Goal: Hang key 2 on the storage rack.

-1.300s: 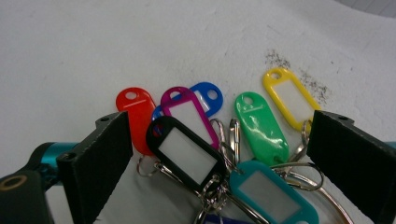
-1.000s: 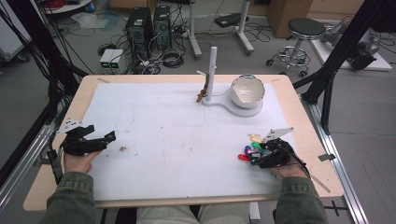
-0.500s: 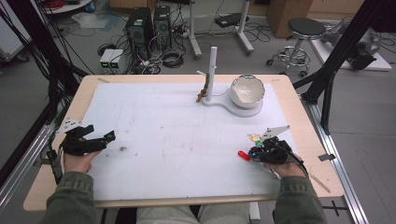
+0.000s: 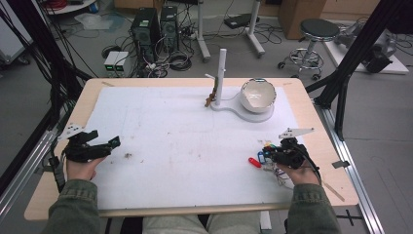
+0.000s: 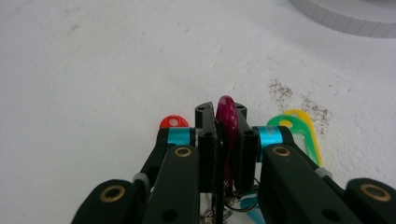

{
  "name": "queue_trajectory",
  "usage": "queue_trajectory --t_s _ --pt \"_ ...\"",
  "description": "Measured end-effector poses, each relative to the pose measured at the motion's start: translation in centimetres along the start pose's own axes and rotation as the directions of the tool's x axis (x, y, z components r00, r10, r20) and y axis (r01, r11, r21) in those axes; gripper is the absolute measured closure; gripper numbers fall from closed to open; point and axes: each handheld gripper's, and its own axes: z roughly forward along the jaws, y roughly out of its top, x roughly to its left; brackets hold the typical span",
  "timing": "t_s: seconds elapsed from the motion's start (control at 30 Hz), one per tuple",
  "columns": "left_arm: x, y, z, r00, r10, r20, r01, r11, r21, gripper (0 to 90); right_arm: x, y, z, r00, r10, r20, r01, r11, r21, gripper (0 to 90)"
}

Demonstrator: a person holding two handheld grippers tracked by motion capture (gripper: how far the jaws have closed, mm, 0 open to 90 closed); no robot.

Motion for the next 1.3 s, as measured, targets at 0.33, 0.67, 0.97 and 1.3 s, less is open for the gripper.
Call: queue_trajectory --t_s 0.33,0.67,0.97,1.3 --pt "0.0 0.0 -0.1 1.0000 0.006 0.001 -0.006 1.0000 0.002 1.7 -0.2 0.4 -0.8 0.9978 0.066 -0.009 -0.066 0.996 -0.057 83.8" --pt "0.1 0.1 -0.2 1.0000 -0.006 0.004 0.006 0.9998 -0.016 1.7 -0.3 1.4 -2.0 0.9915 0.128 -0.020 -0.130 0.983 -0.132 83.8" --pt "0.2 0.1 -0.4 0.9997 -0.022 0.006 0.022 0.9992 -0.032 1.7 -0.3 4.2 -3.1 0.9852 0.171 -0.012 -0.171 0.970 -0.172 83.8" --pt "0.4 0.1 -0.6 0.9997 -0.025 0.006 0.025 0.9989 -0.038 1.7 0.0 6.3 -4.1 0.9800 0.197 -0.026 -0.198 0.955 -0.221 83.8"
